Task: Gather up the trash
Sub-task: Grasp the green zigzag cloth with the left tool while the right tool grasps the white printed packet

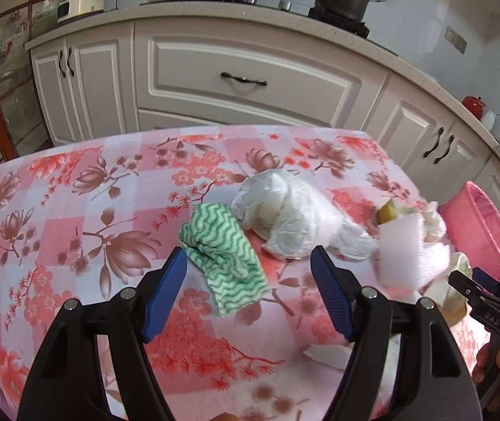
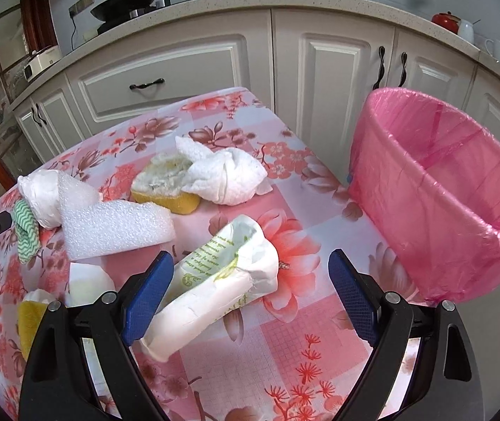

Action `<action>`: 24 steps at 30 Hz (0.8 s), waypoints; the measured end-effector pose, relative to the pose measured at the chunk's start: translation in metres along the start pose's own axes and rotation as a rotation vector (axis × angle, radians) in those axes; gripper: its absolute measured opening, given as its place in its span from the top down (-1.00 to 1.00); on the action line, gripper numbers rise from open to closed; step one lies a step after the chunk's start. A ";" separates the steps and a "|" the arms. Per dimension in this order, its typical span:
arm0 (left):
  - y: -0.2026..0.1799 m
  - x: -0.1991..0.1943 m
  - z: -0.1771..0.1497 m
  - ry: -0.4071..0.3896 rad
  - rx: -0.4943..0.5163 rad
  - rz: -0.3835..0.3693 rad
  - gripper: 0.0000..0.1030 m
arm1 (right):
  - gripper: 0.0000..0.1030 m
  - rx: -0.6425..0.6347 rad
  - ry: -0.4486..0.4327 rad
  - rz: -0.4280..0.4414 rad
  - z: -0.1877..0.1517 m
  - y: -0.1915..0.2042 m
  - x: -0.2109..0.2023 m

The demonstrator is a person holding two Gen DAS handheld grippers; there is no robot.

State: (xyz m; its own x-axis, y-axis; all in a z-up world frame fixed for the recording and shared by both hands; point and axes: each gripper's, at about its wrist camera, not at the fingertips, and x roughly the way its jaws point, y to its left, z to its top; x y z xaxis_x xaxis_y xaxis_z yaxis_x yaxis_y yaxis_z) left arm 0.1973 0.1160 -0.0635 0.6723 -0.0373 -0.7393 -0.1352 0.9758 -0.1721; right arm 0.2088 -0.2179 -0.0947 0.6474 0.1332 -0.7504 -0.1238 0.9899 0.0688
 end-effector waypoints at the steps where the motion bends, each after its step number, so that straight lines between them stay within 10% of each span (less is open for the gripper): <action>1: 0.002 0.004 0.001 0.008 -0.005 0.003 -0.34 | -0.64 -0.003 0.000 -0.002 0.000 0.001 0.000; 5: 0.007 0.020 0.003 0.041 -0.018 0.018 -0.22 | -0.63 -0.013 0.012 0.005 -0.002 0.002 -0.001; 16: 0.005 0.032 0.000 0.086 -0.022 0.021 0.81 | 0.25 -0.065 0.018 0.081 -0.005 0.009 -0.011; 20: 0.000 0.027 0.000 0.079 -0.011 0.011 0.89 | 0.67 -0.084 0.006 0.088 -0.006 0.008 -0.014; 24: 0.001 0.017 0.001 0.059 -0.022 0.011 0.90 | 0.69 -0.098 0.002 0.100 -0.008 0.005 -0.016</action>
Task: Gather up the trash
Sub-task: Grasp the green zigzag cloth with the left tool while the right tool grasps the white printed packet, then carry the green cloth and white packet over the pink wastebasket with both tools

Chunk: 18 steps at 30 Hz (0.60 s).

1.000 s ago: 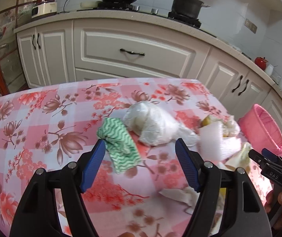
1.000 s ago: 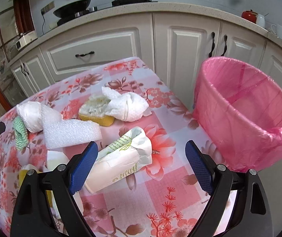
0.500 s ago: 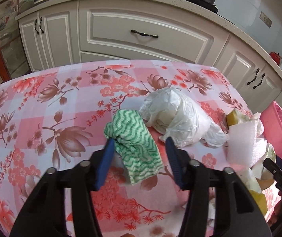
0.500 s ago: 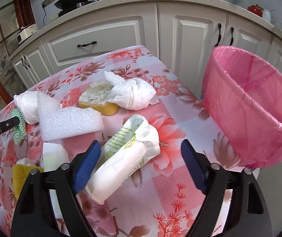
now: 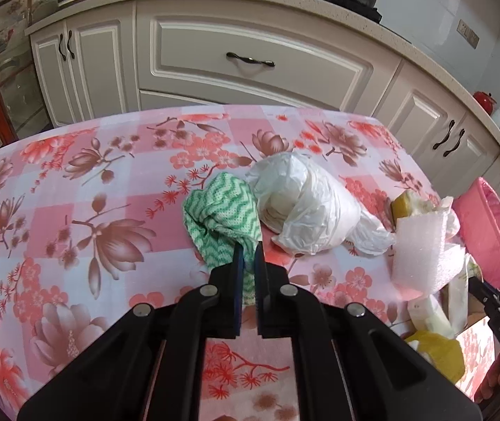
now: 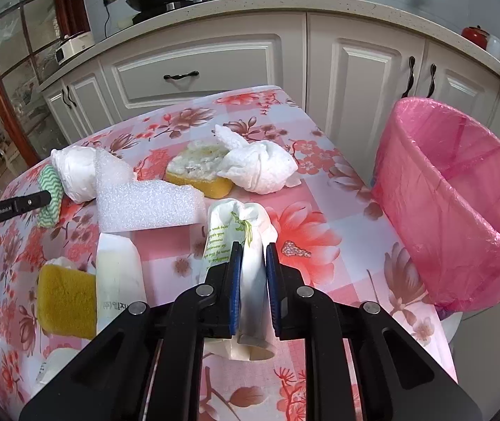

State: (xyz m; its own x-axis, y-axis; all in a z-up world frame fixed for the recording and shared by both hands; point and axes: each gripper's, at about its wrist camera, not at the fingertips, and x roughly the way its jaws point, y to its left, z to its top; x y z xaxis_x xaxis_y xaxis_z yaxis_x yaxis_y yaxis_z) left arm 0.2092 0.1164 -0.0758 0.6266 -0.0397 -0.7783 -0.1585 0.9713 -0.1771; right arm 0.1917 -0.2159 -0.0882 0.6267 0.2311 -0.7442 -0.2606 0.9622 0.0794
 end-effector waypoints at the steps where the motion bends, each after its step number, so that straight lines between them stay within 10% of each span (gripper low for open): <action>1: 0.000 -0.002 0.000 -0.003 0.001 0.000 0.90 | 0.69 0.001 -0.002 0.001 0.000 -0.001 -0.001; 18: -0.045 -0.071 0.024 -0.138 0.061 -0.049 0.90 | 0.70 0.010 -0.141 -0.013 0.036 -0.030 -0.049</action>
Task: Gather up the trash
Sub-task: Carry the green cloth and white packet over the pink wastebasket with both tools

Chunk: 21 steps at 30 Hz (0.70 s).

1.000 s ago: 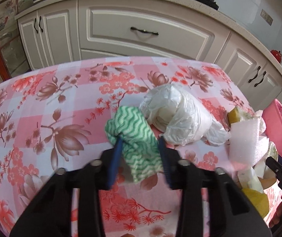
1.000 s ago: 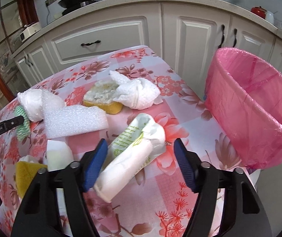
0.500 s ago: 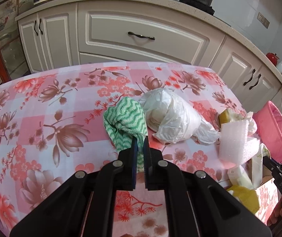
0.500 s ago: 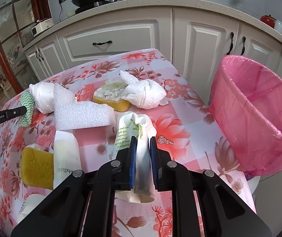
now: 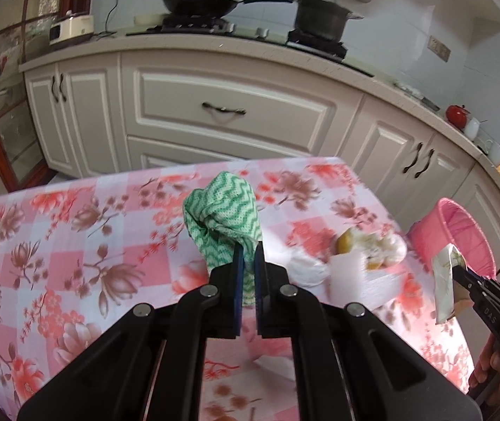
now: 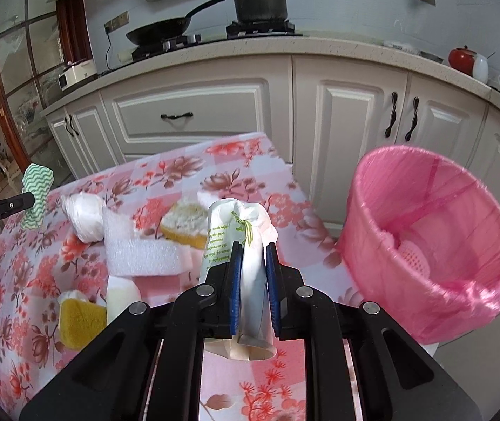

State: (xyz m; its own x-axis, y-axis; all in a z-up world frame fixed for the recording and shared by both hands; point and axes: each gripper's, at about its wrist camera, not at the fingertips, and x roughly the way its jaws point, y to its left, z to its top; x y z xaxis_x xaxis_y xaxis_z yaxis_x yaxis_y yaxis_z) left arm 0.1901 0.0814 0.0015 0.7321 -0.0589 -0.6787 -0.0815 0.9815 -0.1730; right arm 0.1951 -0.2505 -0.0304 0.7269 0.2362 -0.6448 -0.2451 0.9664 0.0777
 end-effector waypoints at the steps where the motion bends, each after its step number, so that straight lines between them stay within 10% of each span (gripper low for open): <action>1: -0.007 -0.002 0.003 -0.004 0.007 -0.010 0.90 | 0.70 0.002 -0.013 -0.005 0.004 -0.005 -0.004; 21: -0.134 0.021 0.028 0.005 0.142 -0.157 0.90 | 0.69 0.085 -0.097 -0.172 0.038 -0.120 -0.032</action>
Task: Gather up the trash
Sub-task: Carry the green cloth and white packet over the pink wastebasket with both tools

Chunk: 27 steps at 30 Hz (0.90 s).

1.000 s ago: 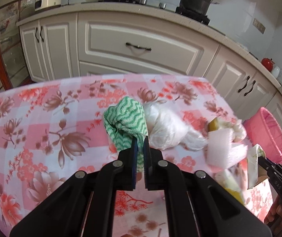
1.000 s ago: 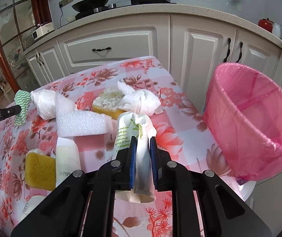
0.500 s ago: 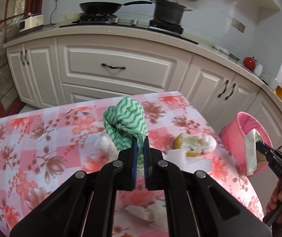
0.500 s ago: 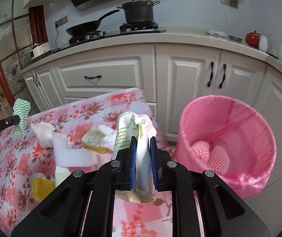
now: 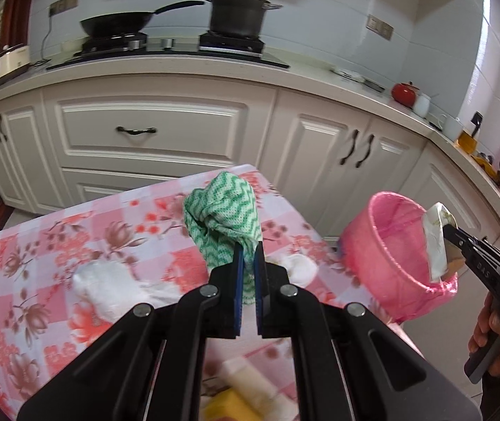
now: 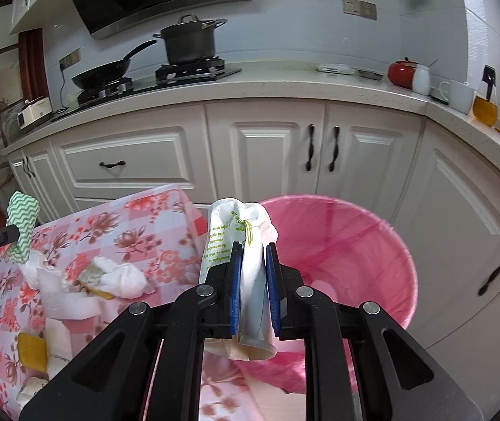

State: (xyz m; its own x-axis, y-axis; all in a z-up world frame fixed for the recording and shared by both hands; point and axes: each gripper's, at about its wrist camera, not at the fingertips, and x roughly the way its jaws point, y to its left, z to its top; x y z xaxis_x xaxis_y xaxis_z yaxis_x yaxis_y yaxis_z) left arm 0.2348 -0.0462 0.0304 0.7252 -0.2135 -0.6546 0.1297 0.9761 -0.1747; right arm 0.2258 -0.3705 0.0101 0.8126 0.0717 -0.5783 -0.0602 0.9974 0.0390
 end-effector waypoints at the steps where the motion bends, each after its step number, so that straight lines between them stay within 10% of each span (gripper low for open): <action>1: -0.005 0.002 0.001 0.001 0.006 -0.005 0.90 | 0.69 0.006 -0.002 -0.007 0.001 -0.006 0.001; 27: -0.133 0.044 0.031 0.016 0.134 -0.182 0.89 | 0.69 0.066 0.018 -0.100 0.012 -0.075 0.018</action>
State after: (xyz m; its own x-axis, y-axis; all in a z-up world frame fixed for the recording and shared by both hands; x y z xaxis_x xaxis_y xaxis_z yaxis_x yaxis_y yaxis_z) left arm 0.2707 -0.1846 0.0477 0.6708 -0.3859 -0.6333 0.3467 0.9181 -0.1921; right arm 0.2517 -0.4435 0.0069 0.8023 -0.0278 -0.5962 0.0595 0.9977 0.0336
